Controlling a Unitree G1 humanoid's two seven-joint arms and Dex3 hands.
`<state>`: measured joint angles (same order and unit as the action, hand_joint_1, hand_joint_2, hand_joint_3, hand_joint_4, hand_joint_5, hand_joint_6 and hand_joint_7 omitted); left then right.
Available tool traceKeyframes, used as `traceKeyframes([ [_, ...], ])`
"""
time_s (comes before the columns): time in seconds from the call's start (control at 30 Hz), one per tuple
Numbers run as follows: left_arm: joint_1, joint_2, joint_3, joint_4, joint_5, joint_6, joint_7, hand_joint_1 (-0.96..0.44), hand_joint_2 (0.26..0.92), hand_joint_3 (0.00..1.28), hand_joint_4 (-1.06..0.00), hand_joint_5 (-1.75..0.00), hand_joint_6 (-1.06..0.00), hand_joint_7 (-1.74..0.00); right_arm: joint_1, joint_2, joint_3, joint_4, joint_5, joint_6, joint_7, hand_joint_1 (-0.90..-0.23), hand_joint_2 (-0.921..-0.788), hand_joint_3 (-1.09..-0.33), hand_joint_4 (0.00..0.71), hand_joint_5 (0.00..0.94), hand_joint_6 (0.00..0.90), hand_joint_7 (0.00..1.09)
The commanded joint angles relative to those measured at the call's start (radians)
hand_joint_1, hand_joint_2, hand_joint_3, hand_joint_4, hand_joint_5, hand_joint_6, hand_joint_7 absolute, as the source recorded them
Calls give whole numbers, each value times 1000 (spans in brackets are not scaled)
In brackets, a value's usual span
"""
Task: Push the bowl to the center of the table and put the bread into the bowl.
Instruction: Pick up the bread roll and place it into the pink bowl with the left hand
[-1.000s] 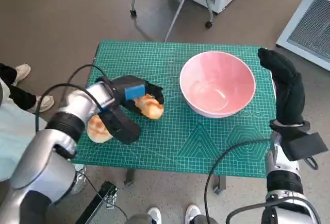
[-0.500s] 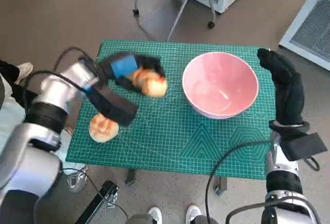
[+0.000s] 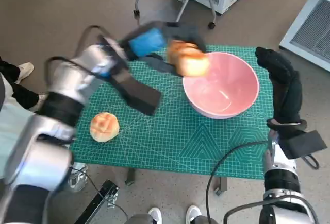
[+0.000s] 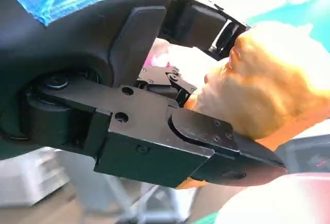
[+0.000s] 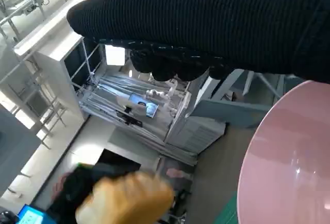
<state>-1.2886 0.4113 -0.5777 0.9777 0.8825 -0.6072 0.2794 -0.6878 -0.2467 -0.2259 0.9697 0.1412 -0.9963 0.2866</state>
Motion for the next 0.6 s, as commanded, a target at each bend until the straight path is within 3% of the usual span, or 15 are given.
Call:
traceKeyframes([
  [0.03, -72, -60, -53, 66, 55, 15, 27, 1, 920, 51, -629, -1091, -732, -1186, 15, 7, 5, 5, 6, 11, 9, -572, -921, -878, 360, 4, 43, 735],
  [0.3, -122, -156, -122, 160, 113, 75, 40, -1, 920, 76, -593, -1116, -712, -1220, 28, 3, 2, -11, 12, 7, 12, -568, -921, -878, 361, 4, 42, 738],
  [0.6, -125, -244, -137, 249, 81, 155, -91, -2, 920, 101, -591, -1224, -643, -1196, 58, -9, -3, -44, 4, -1, -7, -565, -921, -880, 361, 4, 42, 739],
])
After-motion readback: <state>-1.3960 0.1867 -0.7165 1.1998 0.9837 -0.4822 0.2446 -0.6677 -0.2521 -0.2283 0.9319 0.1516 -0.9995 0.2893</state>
